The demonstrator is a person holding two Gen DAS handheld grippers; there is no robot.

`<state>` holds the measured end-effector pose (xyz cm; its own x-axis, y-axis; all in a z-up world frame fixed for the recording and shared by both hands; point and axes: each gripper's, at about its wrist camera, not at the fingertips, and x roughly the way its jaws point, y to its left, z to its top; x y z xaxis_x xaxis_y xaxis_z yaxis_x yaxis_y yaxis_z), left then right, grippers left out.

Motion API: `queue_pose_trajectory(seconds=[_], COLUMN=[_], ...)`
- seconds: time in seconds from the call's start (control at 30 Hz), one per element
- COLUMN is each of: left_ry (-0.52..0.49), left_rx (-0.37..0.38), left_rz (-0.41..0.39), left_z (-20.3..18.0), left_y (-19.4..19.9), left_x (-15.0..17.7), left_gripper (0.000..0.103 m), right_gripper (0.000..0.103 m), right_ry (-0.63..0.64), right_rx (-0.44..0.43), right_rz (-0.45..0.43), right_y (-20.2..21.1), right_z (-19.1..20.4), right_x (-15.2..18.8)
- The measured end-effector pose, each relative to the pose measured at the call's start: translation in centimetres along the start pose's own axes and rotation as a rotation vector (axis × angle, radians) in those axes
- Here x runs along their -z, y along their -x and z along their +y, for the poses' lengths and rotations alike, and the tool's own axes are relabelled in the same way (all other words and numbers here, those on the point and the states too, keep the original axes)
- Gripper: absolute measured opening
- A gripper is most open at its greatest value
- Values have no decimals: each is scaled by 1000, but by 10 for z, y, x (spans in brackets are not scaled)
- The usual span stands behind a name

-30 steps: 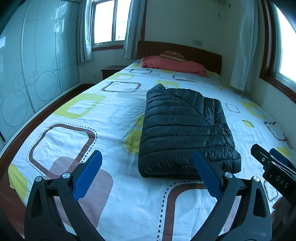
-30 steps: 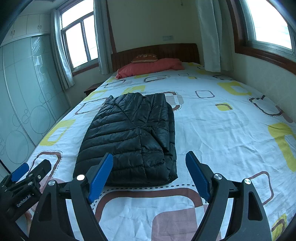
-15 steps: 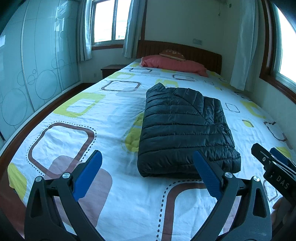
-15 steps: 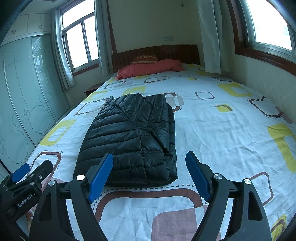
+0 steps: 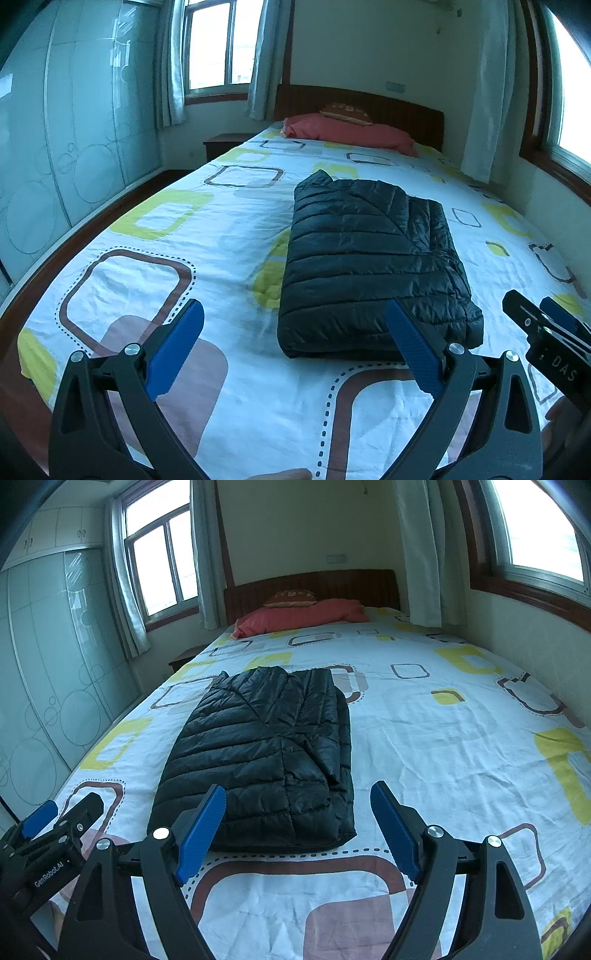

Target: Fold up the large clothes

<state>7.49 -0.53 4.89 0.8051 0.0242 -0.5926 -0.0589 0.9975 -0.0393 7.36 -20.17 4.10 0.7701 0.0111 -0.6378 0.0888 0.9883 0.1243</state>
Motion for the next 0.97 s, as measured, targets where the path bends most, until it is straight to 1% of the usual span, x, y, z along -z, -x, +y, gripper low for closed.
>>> queue_pose_trajectory(seconds=[0.3,0.47,0.57,0.63,0.73,0.77,0.8,0.9,0.97], left_ry=[2,-9,-2,3,-20,-29,-31,-43,-47], left_rx=[4,8,-6,11,5,-8,-15,-8,-18], left_rz=[8,4,0,0,-13,-23,-26,-14,-2], left_z=[1,-2,-2,-1,-3,-5,-5,-5,-5], left_y=[-4,-5,-6,-7,-9,-9,-9,-14,-19], left_x=[-2,-2,0,0,1,1,1,2,3], left_gripper=[99,101,101,101,101,101,101,101,101], right_gripper=[79,79,79,79,79,80,86,87,87], right_ry=[2,4,6,8,10,13,16,22,32], right_rx=[0,0,-1,-3,-7,-11,-13,-4,-1], right_rz=[3,7,10,12,8,12,14,19,34], right_y=[-2,-6,-8,-10,-11,-11,-13,-16,-21], right_z=[0,1,0,0,0,1,1,1,0], right_x=[0,3,5,6,7,7,8,8,9])
